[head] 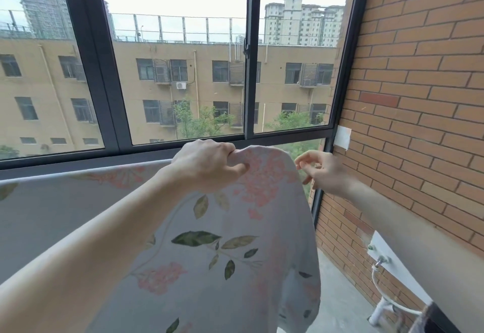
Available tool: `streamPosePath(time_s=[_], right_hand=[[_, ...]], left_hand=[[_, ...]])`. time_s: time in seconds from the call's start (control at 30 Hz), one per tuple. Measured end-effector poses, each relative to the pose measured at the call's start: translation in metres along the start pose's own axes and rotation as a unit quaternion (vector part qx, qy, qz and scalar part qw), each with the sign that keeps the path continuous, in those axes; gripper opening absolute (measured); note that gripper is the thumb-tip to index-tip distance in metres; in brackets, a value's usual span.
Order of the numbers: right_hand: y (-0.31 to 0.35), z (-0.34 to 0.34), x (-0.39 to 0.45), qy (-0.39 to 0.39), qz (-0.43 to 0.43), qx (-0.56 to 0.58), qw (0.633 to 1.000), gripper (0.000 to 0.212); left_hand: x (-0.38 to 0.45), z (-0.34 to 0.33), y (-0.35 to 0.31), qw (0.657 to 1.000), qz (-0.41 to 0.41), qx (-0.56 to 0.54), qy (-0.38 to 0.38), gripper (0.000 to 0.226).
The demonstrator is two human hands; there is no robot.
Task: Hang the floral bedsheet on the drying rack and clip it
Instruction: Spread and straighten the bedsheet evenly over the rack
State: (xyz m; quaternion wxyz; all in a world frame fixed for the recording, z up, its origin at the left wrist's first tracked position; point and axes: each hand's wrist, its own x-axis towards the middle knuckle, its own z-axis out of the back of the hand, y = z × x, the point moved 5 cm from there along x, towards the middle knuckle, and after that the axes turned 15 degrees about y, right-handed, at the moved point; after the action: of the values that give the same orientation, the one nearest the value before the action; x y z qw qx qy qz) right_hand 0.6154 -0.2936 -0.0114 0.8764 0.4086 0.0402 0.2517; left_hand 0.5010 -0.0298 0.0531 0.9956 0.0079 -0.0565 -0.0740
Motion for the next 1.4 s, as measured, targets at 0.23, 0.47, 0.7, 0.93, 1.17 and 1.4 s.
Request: streamPosePath(time_s=[0.23, 0.47, 0.7, 0.93, 1.17, 1.4], right_hand=[[0.023, -0.007, -0.018, -0.030, 0.059, 0.026, 0.997, 0.021], [0.052, 0.020, -0.009, -0.060, 0.080, -0.039, 0.994, 0.011], [0.081, -0.019, 0.016, 0.029, 0.056, -0.038, 0.997, 0.038], [0.089, -0.051, 0.008, -0.121, 0.109, -0.071, 0.984, 0.054], [0.097, -0.056, 0.009, -0.128, 0.110, -0.085, 0.982, 0.060], [0.091, -0.048, 0.006, -0.128, 0.095, -0.089, 0.983, 0.059]], left_hand=[[0.003, 0.000, -0.013, 1.000, 0.000, 0.001, 0.004, 0.041], [0.002, 0.002, -0.007, 1.000, 0.002, -0.004, 0.015, 0.040], [0.000, 0.000, -0.014, 1.000, 0.004, -0.002, 0.010, 0.047], [-0.011, 0.003, -0.004, 0.999, 0.010, -0.019, -0.025, 0.049], [-0.033, 0.005, 0.016, 0.999, 0.025, 0.015, -0.033, 0.059], [-0.083, 0.008, 0.085, 0.992, 0.127, -0.001, -0.020, 0.072]])
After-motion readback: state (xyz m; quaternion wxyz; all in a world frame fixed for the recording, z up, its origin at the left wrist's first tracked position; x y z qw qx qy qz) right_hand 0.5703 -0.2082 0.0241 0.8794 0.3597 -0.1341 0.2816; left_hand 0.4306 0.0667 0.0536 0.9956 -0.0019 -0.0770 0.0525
